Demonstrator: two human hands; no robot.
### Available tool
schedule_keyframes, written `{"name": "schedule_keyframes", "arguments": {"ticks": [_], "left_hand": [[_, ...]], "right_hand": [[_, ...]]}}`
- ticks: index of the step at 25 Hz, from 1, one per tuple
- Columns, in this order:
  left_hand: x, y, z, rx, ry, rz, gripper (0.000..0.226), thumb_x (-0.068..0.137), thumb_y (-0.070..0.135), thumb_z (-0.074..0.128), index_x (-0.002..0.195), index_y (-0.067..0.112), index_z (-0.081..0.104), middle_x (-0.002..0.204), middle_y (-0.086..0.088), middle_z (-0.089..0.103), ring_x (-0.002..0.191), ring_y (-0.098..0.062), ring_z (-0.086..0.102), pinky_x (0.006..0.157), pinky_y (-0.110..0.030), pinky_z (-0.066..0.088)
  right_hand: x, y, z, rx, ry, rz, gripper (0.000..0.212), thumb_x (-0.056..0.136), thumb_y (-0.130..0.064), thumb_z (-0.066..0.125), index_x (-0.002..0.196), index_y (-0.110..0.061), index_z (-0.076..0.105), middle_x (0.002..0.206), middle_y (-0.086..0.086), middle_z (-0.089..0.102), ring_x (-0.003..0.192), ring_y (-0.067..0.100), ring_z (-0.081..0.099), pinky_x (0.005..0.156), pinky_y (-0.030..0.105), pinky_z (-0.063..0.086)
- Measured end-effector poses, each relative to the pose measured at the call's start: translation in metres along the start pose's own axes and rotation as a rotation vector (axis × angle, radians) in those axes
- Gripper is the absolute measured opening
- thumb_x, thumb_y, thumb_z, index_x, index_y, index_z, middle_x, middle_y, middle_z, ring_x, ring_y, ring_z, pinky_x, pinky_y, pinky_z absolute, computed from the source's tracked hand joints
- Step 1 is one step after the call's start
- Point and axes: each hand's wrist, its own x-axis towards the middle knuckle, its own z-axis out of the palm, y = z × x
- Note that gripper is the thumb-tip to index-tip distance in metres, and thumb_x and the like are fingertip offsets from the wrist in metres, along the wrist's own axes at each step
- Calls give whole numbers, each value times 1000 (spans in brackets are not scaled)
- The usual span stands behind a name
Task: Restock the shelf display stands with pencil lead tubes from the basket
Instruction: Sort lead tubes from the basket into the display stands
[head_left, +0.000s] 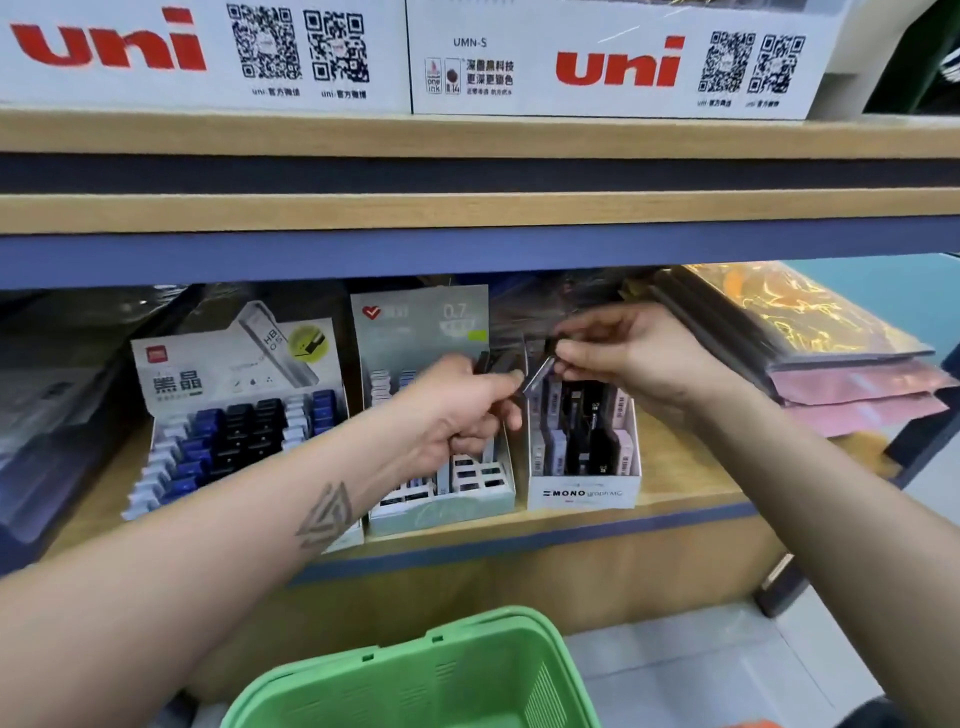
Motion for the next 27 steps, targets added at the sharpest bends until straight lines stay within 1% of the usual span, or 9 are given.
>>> {"name": "schedule_keyframes", "arguments": {"ticks": [3, 6, 10, 14, 16, 18, 20, 24, 27], "left_hand": [[11, 11, -6, 33, 85, 29, 29, 101, 12, 57, 121, -9, 56, 60, -4, 54, 39, -9, 27, 32, -18, 18], [15, 13, -6, -39, 88, 34, 26, 102, 11, 54, 118, -8, 59, 61, -4, 53, 37, -7, 27, 32, -18, 17], [15, 11, -2, -72, 72, 26, 26, 102, 9, 51, 120, -9, 58, 63, -6, 52, 36, -7, 26, 32, -18, 16], [12, 3, 1, -61, 49, 16, 25, 101, 7, 53, 118, -11, 58, 63, -7, 53, 37, -8, 27, 33, -18, 16], [13, 1, 1, -50, 41, 3, 24, 101, 7, 53, 116, -10, 59, 62, -6, 53, 38, -8, 27, 33, -17, 16], [15, 0, 0, -46, 43, -4, 22, 101, 7, 53, 115, -9, 60, 62, -6, 53, 38, -8, 27, 32, -17, 17], [16, 2, 1, -51, 42, -6, 22, 101, 7, 53, 115, -8, 60, 62, -6, 53, 37, -8, 27, 32, -17, 17], [16, 4, 2, -51, 43, -1, 22, 101, 8, 53, 116, -8, 60, 63, -7, 53, 37, -8, 27, 32, -17, 17], [15, 4, 1, -51, 45, -1, 24, 101, 8, 54, 117, -10, 59, 63, -7, 53, 37, -8, 27, 32, -17, 17]], "right_hand": [[15, -1, -17, -123, 334, -108, 20, 74, -7, 85, 88, -18, 76, 90, 5, 78, 84, 24, 77, 72, 28, 62], [21, -1, -25, -365, 470, -198, 22, 81, -3, 80, 85, -25, 77, 87, -3, 78, 82, 16, 76, 77, 34, 63], [23, -7, -17, -726, 386, -251, 20, 88, -8, 75, 107, -14, 78, 106, -2, 76, 99, 10, 70, 95, 32, 56], [22, -13, -20, -735, 375, -229, 23, 88, -5, 75, 110, -10, 77, 112, 2, 75, 106, 15, 69, 100, 33, 54], [20, -15, -23, -692, 380, -206, 20, 85, -2, 77, 104, -9, 78, 106, 2, 76, 98, 7, 69, 95, 26, 54], [19, -12, -25, -704, 384, -213, 20, 83, -1, 78, 95, -17, 75, 95, -3, 75, 79, -12, 65, 77, 7, 49], [19, -8, -27, -697, 403, -226, 21, 82, -2, 79, 91, -20, 74, 89, -8, 73, 74, -15, 64, 68, 1, 44], [29, -3, -20, -795, 390, -247, 16, 85, -8, 78, 100, -13, 79, 103, -2, 76, 97, 11, 70, 93, 27, 54], [35, 0, -7, -909, 337, -284, 12, 87, -8, 76, 99, -11, 78, 101, 1, 76, 95, 17, 69, 91, 31, 54]]}}
